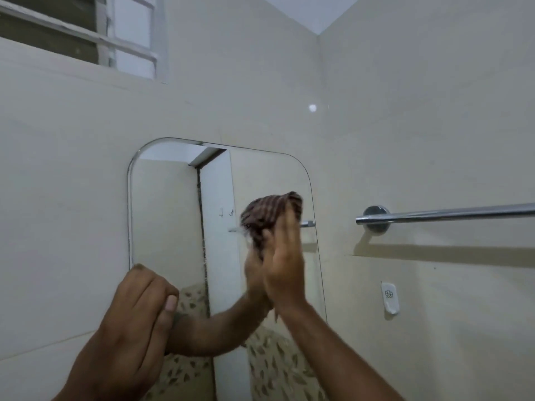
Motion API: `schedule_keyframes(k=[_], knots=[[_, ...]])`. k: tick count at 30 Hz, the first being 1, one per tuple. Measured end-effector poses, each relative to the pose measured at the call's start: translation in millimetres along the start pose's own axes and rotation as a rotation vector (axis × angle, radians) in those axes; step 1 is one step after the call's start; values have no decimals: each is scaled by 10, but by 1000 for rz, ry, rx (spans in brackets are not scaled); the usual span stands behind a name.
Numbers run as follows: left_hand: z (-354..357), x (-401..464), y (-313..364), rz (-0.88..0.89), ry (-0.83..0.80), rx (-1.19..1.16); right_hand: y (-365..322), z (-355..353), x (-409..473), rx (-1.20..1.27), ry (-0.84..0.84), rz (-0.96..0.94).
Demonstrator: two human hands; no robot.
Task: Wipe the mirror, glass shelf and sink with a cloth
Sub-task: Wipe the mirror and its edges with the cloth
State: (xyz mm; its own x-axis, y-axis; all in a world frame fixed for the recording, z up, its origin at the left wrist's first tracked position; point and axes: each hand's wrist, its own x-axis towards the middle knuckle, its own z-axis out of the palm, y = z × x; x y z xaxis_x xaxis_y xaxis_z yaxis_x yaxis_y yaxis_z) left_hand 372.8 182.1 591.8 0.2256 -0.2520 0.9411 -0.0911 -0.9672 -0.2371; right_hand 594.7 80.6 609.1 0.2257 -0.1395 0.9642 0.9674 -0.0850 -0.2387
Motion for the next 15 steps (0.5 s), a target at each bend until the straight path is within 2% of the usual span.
schedule_keyframes(k=[2, 4, 7, 10, 13, 15], knots=[[-17, 26, 18, 25, 5, 5, 263, -57, 392, -24, 85, 191], [-23, 37, 35, 21, -13, 9, 363, -94, 728, -29, 110, 292], [-29, 37, 42, -7, -27, -26, 147, -15, 928, -19, 108, 279], [-22, 17, 64, -40, -18, -57, -349, 112, 844, 32, 31, 38], [2, -27, 76, -71, -7, -65, -887, 252, 625, 64, -169, -322], [10, -44, 67, -107, -13, -62, -1053, 301, 561, 25, -220, -560]])
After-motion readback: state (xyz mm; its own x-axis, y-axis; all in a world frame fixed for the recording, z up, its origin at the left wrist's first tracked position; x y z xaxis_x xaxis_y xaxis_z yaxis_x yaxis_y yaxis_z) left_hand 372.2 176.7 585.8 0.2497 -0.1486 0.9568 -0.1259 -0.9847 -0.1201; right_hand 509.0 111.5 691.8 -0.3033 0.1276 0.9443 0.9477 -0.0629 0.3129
